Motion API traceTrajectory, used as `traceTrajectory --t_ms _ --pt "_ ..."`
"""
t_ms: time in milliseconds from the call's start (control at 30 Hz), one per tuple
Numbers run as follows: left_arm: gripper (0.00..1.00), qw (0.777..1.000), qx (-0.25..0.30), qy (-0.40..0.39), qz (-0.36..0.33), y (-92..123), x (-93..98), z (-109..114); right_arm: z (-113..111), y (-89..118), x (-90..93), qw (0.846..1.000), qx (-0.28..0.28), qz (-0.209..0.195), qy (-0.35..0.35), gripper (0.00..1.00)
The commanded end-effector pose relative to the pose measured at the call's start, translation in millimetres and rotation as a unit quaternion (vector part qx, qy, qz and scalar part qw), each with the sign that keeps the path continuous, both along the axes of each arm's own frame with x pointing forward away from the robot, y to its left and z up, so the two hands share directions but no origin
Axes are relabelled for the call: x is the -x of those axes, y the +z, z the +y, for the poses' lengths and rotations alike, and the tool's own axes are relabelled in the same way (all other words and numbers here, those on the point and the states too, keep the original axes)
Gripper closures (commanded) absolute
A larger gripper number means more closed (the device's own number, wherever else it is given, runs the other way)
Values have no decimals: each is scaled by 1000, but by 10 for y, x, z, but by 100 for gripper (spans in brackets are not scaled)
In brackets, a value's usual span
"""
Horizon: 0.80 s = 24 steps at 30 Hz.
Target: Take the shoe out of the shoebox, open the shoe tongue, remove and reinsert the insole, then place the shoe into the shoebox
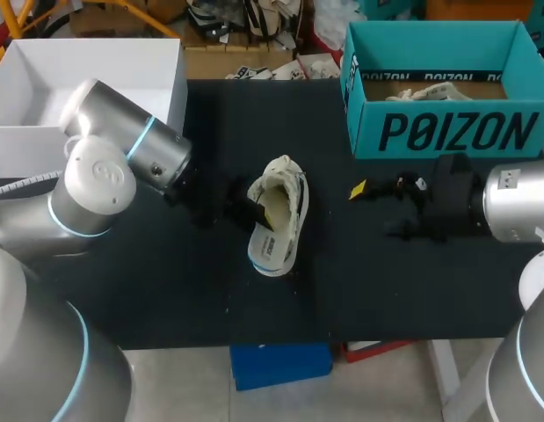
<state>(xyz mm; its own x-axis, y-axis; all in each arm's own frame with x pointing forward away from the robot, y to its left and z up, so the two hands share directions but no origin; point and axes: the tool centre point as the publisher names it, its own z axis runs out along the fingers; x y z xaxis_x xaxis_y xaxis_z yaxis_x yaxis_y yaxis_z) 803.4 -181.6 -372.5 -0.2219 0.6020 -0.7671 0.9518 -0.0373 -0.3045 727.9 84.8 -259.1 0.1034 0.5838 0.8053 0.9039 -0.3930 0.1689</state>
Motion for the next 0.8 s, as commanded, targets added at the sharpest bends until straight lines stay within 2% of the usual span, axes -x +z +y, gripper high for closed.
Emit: traceTrajectory --t_ms 33,100,133,167,200,300,400,600,800 --pt "100 1000 -5 0 -2 -13 -80 -69 9 1 -3 1000 1 0 0 0" --pt "100 1000 -6 1 -4 -12 -96 -82 9 1 -3 1000 1 0 0 0" --pt "94 1000 -8 1 -5 -13 -97 -88 9 1 -3 1000 1 0 0 0" --pt "73 1000 -10 0 -6 -14 -97 -96 9 1 -3 1000 1 0 0 0" --pt "67 1000 -10 0 -6 -12 -95 -100 9 1 -3 1000 1 0 0 0" --pt "57 1000 -11 0 -6 9 -73 -102 9 1 -3 1000 1 0 0 0" --pt "55 1000 -12 -1 -6 17 -15 -84 9 1 -3 1000 1 0 0 0" --pt "56 1000 -17 -20 -1 -2 224 -62 9 1 -3 1000 1 0 0 0" --pt "58 999 -16 -30 -3 65 338 -18 9 1 -3 1000 1 0 0 0"
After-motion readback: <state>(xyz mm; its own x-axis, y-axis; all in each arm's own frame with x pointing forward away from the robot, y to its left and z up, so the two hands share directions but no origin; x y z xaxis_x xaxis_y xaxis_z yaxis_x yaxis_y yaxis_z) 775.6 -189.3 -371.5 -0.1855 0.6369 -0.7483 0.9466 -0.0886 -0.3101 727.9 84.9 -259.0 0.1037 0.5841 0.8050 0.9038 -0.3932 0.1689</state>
